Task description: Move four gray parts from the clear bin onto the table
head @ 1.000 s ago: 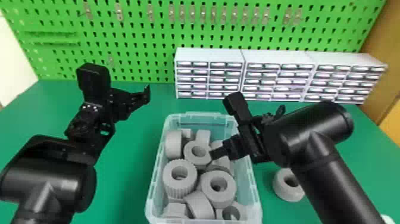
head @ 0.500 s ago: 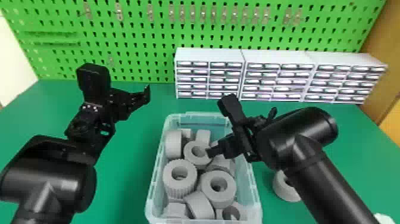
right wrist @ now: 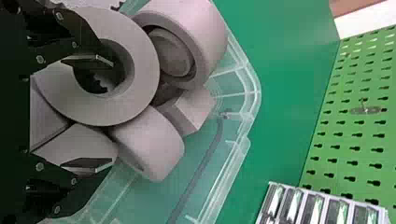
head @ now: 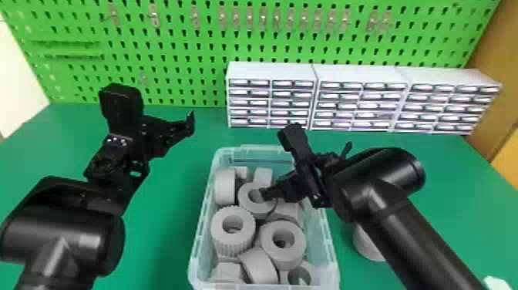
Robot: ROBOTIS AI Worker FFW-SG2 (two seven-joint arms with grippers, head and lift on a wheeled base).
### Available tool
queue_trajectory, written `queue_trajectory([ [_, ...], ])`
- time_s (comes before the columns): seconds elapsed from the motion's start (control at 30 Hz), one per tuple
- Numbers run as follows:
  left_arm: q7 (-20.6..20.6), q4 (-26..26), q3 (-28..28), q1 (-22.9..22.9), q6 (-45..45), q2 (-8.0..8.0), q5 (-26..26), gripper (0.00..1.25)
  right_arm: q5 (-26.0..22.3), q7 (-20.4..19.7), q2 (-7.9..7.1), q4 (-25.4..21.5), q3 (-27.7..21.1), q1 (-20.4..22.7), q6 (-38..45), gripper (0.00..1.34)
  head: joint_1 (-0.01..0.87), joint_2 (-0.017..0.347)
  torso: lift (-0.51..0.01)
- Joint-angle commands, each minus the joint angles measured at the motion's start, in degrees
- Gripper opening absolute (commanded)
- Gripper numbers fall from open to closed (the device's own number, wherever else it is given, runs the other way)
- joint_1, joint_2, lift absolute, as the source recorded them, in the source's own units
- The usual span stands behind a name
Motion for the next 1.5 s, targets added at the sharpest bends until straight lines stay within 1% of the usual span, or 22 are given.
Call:
queue_trajectory([
  [0.0,0.0,0.07,0.0,0.0,0.0,0.0,0.0,1.14,-0.17,0.86,0.06,2.53,1.12,-0.45,-3.28,0.82,0.678,0.034,-0.05],
  [0.27,0.0,0.07,0.27,0.44,0.0,0.0,0.09,1.14,-0.17,1.56,0.06,5.6,1.56,-0.36,-5.91,0.82,0.678,0.034,-0.05],
  [0.47,0.0,-0.01,0.27,0.44,0.0,0.0,0.09,1.14,0.1,1.65,-0.02,6.66,1.03,-0.27,-7.67,0.82,0.678,0.034,-0.05],
  [0.83,0.0,0.07,0.27,0.44,0.0,0.0,0.09,1.14,0.27,1.65,0.06,7.36,0.59,-0.36,-9.52,0.82,0.678,0.034,-0.05],
  [1.07,0.0,-0.01,0.27,0.53,0.0,0.0,0.09,1.14,-1.22,1.65,0.06,7.71,0.77,-0.36,-11.36,0.82,0.678,0.034,-0.05],
  [1.33,0.0,-0.01,0.18,0.53,0.0,0.0,0.09,1.14,-2.01,1.82,-0.11,8.24,2.35,-0.71,-11.71,0.82,0.678,0.034,-0.05],
  [1.47,0.0,0.07,0.27,0.53,0.0,0.0,0.09,1.14,-3.24,1.82,-0.11,8.68,3.23,-0.8,-11.8,0.82,0.678,0.034,-0.05],
])
